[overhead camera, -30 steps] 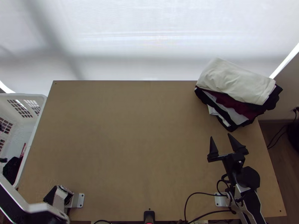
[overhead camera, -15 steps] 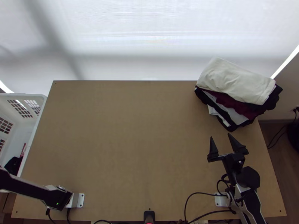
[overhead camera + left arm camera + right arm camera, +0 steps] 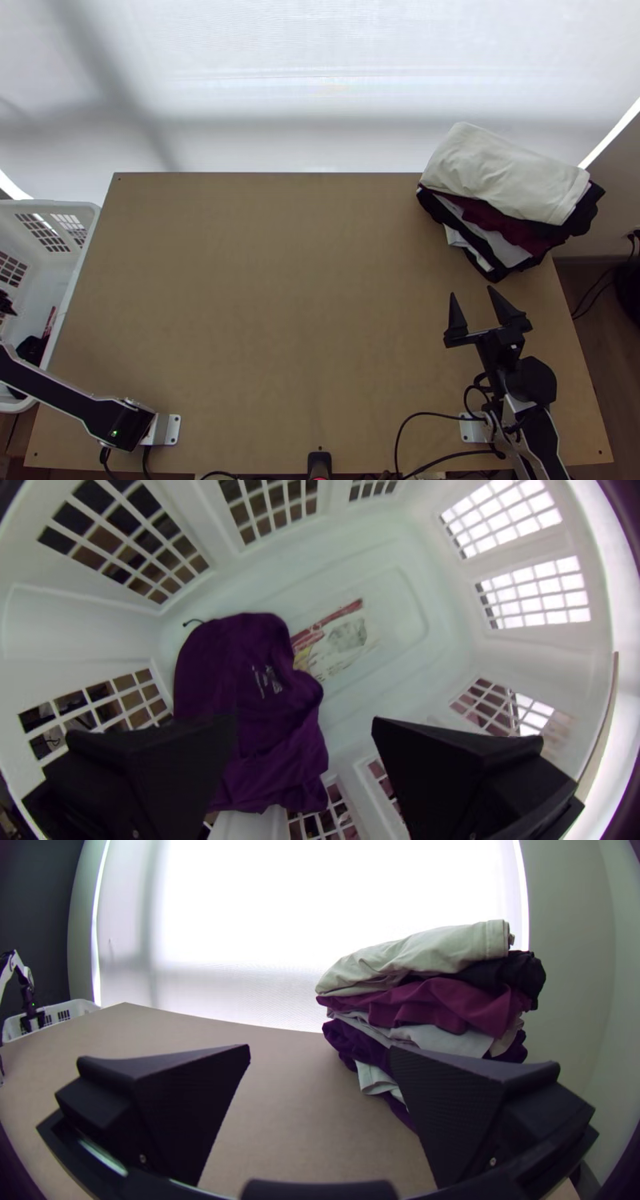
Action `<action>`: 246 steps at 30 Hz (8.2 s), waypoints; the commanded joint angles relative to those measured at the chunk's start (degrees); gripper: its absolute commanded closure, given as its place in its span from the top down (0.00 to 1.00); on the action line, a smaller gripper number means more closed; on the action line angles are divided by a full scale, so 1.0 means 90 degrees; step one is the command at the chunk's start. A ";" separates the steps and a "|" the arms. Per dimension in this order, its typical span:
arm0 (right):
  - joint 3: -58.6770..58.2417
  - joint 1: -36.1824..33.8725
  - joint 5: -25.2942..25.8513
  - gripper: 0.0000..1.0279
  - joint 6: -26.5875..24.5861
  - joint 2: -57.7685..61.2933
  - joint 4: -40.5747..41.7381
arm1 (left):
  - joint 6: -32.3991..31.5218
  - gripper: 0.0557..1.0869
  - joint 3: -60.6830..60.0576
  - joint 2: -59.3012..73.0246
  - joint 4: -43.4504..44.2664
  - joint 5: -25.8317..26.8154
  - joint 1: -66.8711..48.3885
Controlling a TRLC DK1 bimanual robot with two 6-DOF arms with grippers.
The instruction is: Fold the t-shirt
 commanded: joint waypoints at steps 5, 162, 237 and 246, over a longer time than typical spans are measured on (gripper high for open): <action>-0.0042 0.0048 0.0073 0.95 0.0105 0.0038 -0.0098 | 0.0816 0.95 0.0059 0.0659 -0.0285 -0.0524 0.0034; -0.0042 0.0048 0.0073 0.95 0.0105 0.0038 -0.0098 | 0.2144 0.95 -0.6543 -0.7876 0.1014 0.2786 -0.5504; 0.5505 0.2597 -0.1333 0.95 0.0105 0.7997 -0.0772 | -0.1967 0.95 -0.5732 -0.8198 0.0565 0.1458 -0.5640; 0.7956 0.2675 -0.1928 0.95 0.0838 1.0604 -0.1719 | -0.1938 0.95 -0.6006 -0.8618 0.0702 0.1458 -0.5591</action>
